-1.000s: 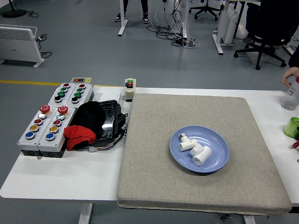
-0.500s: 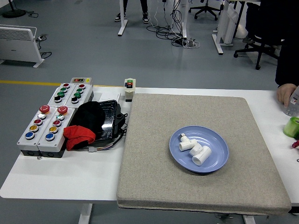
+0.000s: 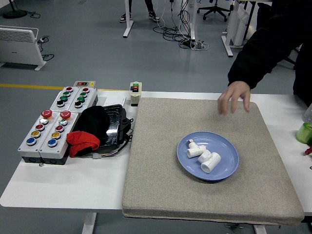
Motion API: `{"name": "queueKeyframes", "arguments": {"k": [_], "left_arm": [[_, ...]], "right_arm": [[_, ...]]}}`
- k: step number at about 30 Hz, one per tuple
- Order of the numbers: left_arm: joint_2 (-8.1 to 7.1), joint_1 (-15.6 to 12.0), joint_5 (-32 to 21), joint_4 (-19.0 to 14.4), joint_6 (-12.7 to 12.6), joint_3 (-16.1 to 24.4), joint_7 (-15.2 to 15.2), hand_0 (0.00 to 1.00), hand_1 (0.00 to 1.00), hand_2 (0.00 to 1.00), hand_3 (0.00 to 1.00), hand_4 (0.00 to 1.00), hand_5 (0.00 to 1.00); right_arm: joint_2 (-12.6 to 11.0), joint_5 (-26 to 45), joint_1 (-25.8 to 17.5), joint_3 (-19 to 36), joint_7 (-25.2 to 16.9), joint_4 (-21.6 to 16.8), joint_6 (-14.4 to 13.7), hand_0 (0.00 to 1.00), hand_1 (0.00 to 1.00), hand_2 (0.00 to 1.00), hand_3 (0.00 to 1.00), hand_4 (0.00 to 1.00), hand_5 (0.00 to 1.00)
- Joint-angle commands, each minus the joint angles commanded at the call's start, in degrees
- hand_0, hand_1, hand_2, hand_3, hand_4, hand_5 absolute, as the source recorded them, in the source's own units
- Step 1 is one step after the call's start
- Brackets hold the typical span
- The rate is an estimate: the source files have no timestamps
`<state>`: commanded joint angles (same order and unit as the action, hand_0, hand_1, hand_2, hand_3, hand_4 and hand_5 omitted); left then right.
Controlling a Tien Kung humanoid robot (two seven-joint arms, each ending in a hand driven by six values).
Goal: Pick pipe place plate twice
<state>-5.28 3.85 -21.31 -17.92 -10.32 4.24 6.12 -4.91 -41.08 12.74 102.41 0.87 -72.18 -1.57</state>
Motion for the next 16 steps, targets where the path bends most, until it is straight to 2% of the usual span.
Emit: {"name": "queueKeyframes", "arguments": {"k": [1, 6, 7, 12, 13, 16], "left_arm": [[-0.04, 0.02, -0.02, 0.02, -0.01, -0.12, -0.01, 0.697, 0.686, 0.714, 0.657, 0.313, 0.998], [-0.22, 0.09, -0.43, 0.17, -0.03, -1.06, 0.0, 0.697, 0.686, 0.714, 0.657, 0.313, 0.998], [-0.24, 0.11, -0.47, 0.18, -0.03, -1.15, -0.01, 0.696, 0.686, 0.715, 0.658, 0.312, 0.998], [-0.47, 0.16, -1.18, 0.44, -0.01, -2.52, -0.14, 0.696, 0.686, 0.715, 0.658, 0.312, 0.998], [-0.5, 0.14, -1.23, 0.45, -0.01, -2.58, -0.15, 0.696, 0.686, 0.715, 0.657, 0.312, 0.998], [-0.68, 0.11, -1.43, 0.52, 0.02, -3.21, -0.26, 0.696, 0.686, 0.715, 0.657, 0.312, 0.998]], "right_arm": [[0.05, -0.26, -0.1, 0.07, 0.1, 0.0, 0.0, 0.956, 0.87, 0.967, 0.893, 0.625, 0.881], [0.41, -0.87, -0.49, 0.48, 0.28, 0.03, -0.39, 0.956, 0.87, 0.967, 0.893, 0.625, 0.881], [0.44, -0.92, -0.5, 0.52, 0.29, 0.03, -0.45, 0.904, 0.828, 0.896, 0.848, 0.748, 0.998], [0.69, -3.27, -0.56, 1.34, 1.39, 0.08, -0.61, 0.904, 0.828, 0.896, 0.848, 0.748, 0.998], [0.73, -3.7, -0.54, 1.48, 1.69, 0.1, -0.76, 0.773, 0.69, 0.638, 0.687, 0.822, 0.998], [0.84, -5.34, -0.58, 2.06, 2.89, 0.1, -0.82, 0.773, 0.69, 0.638, 0.687, 0.822, 0.998]]}}
